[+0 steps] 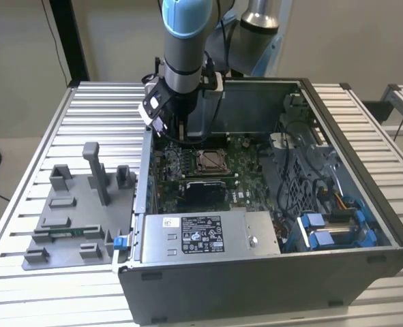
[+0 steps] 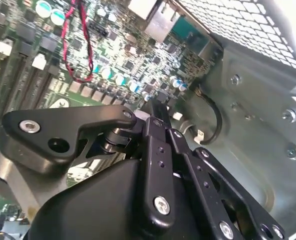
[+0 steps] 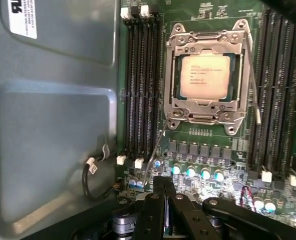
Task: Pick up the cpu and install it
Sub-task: 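Install the first cpu locking lever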
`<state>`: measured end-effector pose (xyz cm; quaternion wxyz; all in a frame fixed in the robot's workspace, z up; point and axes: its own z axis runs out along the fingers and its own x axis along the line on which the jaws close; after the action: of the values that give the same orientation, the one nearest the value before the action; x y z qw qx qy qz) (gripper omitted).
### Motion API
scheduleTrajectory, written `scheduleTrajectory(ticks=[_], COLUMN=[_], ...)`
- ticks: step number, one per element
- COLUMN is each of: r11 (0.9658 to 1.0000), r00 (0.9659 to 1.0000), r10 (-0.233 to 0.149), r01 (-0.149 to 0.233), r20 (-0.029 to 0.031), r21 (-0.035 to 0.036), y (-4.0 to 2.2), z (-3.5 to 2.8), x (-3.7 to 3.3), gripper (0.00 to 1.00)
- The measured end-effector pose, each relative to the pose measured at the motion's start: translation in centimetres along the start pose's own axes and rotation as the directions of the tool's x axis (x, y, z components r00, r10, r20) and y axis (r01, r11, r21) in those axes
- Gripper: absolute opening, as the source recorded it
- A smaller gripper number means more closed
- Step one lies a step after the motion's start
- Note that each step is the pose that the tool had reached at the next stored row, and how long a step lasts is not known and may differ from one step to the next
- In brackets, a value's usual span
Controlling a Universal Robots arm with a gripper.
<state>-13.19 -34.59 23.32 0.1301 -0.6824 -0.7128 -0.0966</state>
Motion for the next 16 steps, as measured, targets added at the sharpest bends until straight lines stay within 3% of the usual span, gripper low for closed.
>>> scheduleTrajectory(ticks=[2,4,5,9,10,11,13,14,16], r11=[1.0000,1.0000,1.0000,1.0000,1.0000,1.0000,1.0000,1.0000,1.0000], r00=[0.9999,0.9995,0.9994,0.9994,0.9993,0.9989,0.9974,0.9968,0.9959], r10=[-0.001,-0.003,-0.003,-0.003,-0.004,-0.004,-0.006,-0.006,-0.006], r01=[0.001,0.003,0.003,0.003,0.004,0.004,0.005,0.006,0.006], r20=[-0.0105,-0.0302,-0.0337,-0.0339,-0.0366,-0.0463,-0.0717,-0.0801,-0.0898], r21=[-0.0010,-0.0030,-0.0033,-0.0032,-0.0033,-0.0038,-0.0048,-0.0052,-0.0054], y=[0.00,0.00,0.00,0.00,-0.01,0.00,0.01,0.04,0.16], z=[0.02,0.02,0.03,0.14,0.14,0.15,0.15,0.15,0.14], x=[-0.01,-0.01,-0.01,-0.06,-0.06,-0.06,-0.06,-0.06,-0.06], gripper=[0.00,0.00,0.00,0.00,0.00,0.00,0.00,0.00,0.00])
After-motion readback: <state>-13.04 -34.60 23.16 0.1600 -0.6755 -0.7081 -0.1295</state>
